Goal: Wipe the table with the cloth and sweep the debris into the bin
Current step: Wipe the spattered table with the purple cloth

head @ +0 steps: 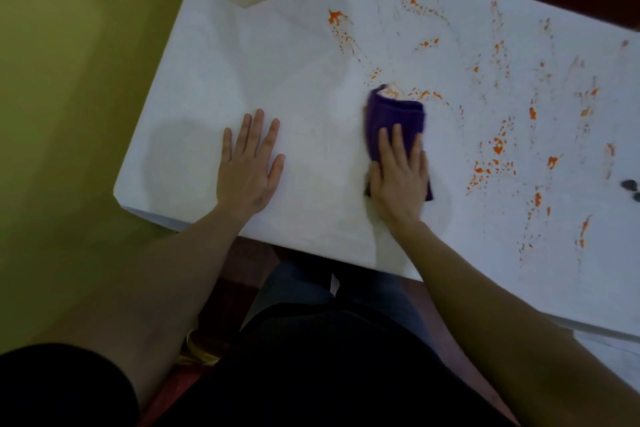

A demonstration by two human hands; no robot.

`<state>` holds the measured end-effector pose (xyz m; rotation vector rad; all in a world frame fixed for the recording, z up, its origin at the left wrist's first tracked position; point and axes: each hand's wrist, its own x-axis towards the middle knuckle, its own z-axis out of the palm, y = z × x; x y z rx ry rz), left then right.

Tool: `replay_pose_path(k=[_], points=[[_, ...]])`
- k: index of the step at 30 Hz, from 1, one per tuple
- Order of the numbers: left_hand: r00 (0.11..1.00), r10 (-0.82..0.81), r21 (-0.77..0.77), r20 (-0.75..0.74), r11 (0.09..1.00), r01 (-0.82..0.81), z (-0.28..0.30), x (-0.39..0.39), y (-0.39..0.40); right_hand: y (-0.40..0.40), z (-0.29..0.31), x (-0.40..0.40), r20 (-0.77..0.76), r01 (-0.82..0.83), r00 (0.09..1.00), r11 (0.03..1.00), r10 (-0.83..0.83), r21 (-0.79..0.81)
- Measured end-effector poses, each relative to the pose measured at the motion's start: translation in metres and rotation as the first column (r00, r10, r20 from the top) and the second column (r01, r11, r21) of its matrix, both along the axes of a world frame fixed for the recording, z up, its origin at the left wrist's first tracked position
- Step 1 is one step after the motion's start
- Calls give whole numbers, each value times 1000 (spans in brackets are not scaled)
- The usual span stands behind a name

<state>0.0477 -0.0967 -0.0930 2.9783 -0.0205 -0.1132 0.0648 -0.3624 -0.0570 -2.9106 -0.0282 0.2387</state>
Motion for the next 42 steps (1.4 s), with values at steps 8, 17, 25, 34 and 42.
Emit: replay_pose_path(k=[8,17,25,34,42], points=[[1000,6,11,3,1000,-6,-2,1,5,-34,-10,-84,21,-342,940,940,342,9],[1000,-14,4,21,1000,14,-4,1,-1,-87,3,5,-18,40,999,999,-41,-36],[1000,-27,-56,-3,998,27,8,8,2,-8,-2,-20,16,-213,977,977,213,-8],[1000,-7,16,-29,1000,8,10,69,25,-92,0,-5,-45,-18,999,1000,17,-25],[1000,-16,27,-10,999,16,7,67,26,-30,-3,123,-38,164,986,986,-165,-27]])
